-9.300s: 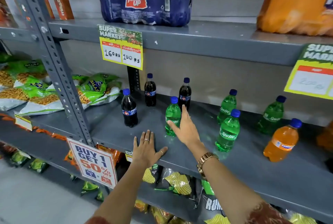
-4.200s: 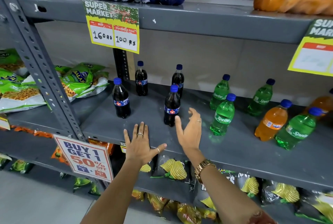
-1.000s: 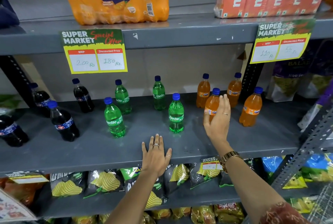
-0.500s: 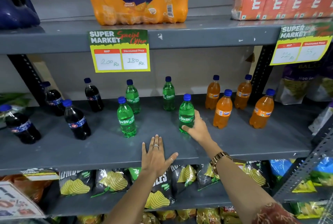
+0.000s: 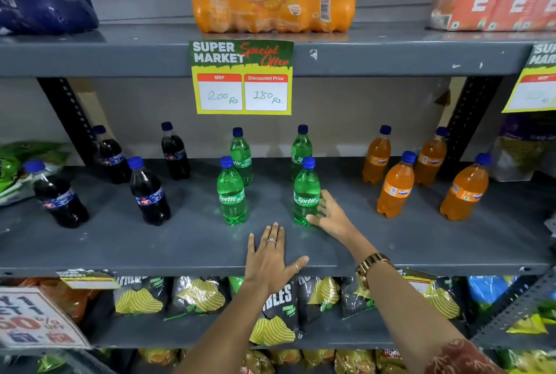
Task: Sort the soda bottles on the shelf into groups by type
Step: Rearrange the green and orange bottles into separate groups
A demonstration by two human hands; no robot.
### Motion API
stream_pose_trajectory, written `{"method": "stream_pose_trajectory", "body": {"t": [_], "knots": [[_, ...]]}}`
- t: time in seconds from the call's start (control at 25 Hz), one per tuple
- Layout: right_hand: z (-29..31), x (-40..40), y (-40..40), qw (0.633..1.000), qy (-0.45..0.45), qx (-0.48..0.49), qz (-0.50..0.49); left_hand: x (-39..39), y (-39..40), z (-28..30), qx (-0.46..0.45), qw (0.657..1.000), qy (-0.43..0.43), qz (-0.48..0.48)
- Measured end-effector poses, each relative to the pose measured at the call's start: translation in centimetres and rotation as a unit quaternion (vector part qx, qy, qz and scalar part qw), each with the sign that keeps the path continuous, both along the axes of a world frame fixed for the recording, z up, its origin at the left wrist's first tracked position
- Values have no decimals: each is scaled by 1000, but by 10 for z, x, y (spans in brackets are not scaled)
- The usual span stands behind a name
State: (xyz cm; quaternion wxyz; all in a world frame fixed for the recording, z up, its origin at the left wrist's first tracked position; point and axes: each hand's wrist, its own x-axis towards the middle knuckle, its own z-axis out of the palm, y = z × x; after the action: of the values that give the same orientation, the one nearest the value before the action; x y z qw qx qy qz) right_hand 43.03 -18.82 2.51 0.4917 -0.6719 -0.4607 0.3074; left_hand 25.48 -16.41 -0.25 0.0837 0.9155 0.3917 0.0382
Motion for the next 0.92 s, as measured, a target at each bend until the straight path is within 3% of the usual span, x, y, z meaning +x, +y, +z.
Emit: {"method": "stream_pose_trajectory", "body": {"t": [0.8, 0.92], "knots": [[-7, 1, -3, 998, 67, -2, 0, 0, 0, 2, -9, 1000, -2, -7], [-12, 13, -11, 992, 85, 15, -91, 0, -6, 1, 8, 1000, -20, -18]]}}
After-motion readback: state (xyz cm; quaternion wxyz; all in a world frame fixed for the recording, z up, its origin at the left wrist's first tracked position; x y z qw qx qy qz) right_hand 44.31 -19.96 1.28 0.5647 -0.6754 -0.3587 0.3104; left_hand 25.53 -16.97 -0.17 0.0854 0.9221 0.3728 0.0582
